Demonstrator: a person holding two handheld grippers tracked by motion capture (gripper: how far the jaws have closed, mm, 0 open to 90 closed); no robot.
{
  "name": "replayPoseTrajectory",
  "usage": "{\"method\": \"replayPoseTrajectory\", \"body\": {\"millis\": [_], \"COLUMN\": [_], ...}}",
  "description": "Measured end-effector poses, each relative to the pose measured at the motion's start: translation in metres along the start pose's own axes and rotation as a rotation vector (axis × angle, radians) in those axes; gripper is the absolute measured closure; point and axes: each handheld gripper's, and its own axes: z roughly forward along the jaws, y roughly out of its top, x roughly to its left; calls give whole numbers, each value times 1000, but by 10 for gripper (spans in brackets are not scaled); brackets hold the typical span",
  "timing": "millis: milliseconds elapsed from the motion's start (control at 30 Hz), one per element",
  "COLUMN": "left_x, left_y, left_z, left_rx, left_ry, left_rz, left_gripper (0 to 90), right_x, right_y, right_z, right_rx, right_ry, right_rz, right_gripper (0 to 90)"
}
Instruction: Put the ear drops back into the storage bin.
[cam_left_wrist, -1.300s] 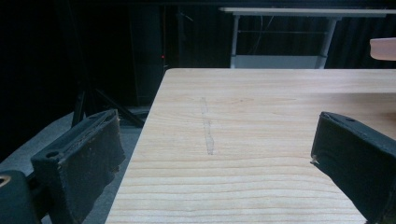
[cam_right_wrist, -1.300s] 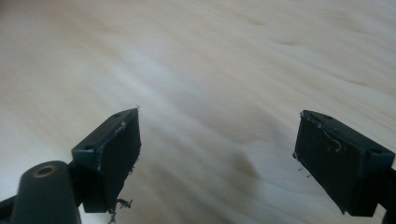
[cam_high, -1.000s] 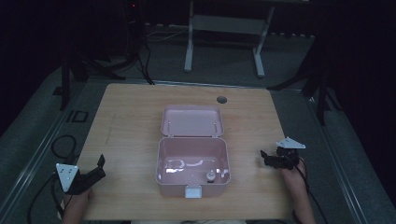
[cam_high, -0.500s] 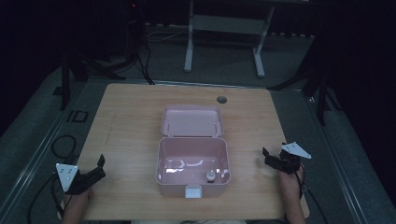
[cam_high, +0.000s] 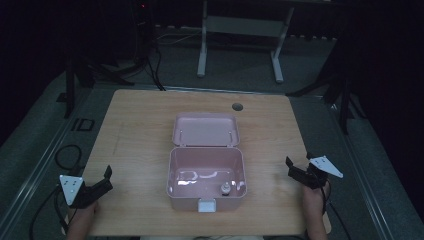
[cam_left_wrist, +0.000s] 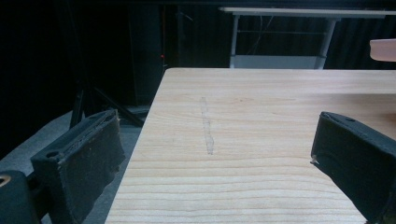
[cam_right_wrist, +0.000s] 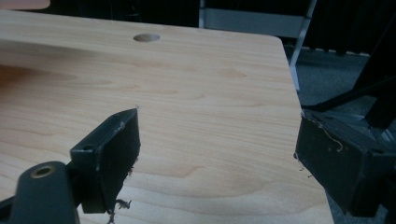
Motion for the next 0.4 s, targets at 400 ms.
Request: {"method": "replayPoseTrajectory", "body": {"millis": [400], "left_x": [0], "left_y": [0], "left_z": [0], "left_rx": [1], "left_ry": [2], "left_rz": [0], "left_gripper": [24], "right_x": [4], "right_y": [-1], "right_z": [4], "right_rx": [29], "right_ry": [5], "right_rz": [-32], "right_gripper": [135]}}
